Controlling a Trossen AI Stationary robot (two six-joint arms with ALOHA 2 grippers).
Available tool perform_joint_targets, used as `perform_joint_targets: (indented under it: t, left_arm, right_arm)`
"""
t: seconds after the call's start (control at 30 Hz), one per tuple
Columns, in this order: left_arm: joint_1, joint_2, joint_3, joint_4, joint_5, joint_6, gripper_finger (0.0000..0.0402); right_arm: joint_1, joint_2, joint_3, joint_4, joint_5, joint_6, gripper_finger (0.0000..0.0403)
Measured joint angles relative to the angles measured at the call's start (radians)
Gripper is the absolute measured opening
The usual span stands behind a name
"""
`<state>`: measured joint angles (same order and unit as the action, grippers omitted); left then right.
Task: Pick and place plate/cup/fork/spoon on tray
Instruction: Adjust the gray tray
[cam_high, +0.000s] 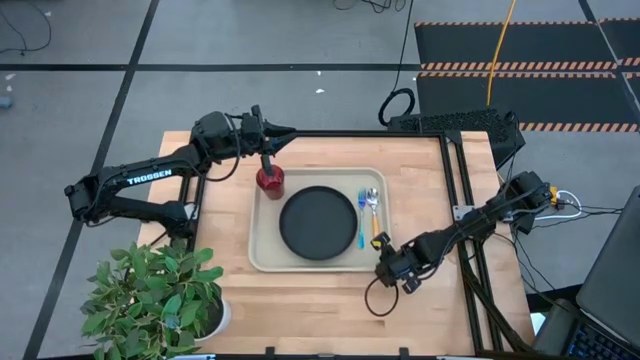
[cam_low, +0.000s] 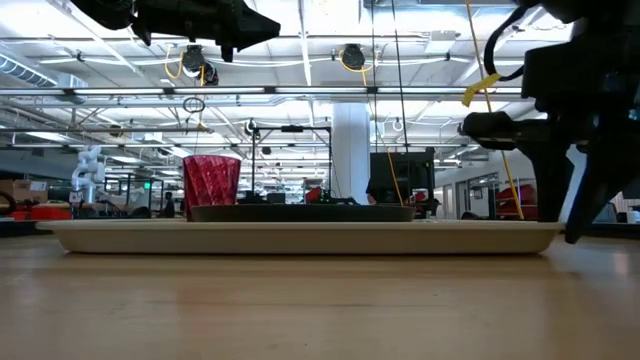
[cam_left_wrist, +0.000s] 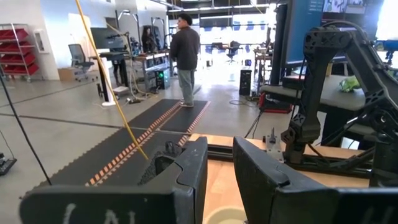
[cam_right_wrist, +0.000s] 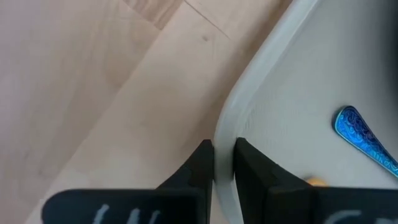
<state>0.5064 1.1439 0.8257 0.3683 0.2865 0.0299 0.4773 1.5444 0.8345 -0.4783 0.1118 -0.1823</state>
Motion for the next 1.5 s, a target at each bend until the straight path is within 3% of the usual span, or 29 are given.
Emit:
perform_joint_targets:
  t: [1.0, 1.23, 1.5]
  left_arm:
    - [-0.022, 0.0, 0.0, -0.005, 0.002, 0.007, 0.0081]
    - [-0.038, 0.0, 0.0, -0.066, 0.094, 0.041, 0.0081]
    - [-0.065, 0.0, 0.0, -0.098, 0.098, 0.015, 0.0081]
  right_arm:
    - [0.149, 0.0, 0.0, 0.003, 0.05, 0.2, 0.0029]
    - [0.16, 0.0, 0.0, 0.004, 0.068, 0.215, 0.0029]
    - [0.174, 0.0, 0.0, 0.004, 0.074, 0.208, 0.0029]
